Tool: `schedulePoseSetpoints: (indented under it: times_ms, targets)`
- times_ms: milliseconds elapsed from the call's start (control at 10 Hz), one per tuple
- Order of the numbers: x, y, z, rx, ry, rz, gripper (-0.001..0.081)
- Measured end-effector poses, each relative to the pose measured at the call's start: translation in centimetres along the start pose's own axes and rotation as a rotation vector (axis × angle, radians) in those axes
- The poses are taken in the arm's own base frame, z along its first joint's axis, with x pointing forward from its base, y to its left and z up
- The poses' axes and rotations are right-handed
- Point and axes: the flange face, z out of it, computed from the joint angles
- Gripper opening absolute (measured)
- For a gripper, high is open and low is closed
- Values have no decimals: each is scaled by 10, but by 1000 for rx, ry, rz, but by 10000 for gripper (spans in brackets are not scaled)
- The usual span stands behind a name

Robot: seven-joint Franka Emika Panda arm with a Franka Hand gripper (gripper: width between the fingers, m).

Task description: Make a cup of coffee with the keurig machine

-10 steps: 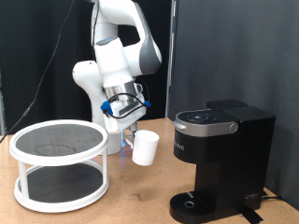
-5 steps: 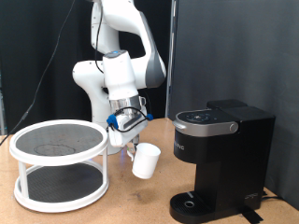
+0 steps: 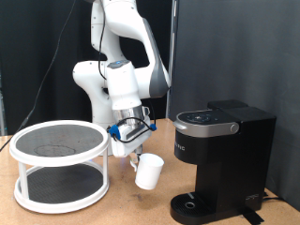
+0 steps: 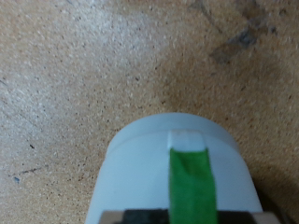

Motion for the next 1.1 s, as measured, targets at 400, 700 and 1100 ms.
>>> schedulePoseSetpoints:
  times_ms: [400, 700, 1100]
  targets:
    - [-19, 18, 22, -30, -11, 8, 7]
    - [-32, 43, 35, -66, -23, -4, 7]
    - [-35, 69, 38, -92, -21, -37, 7]
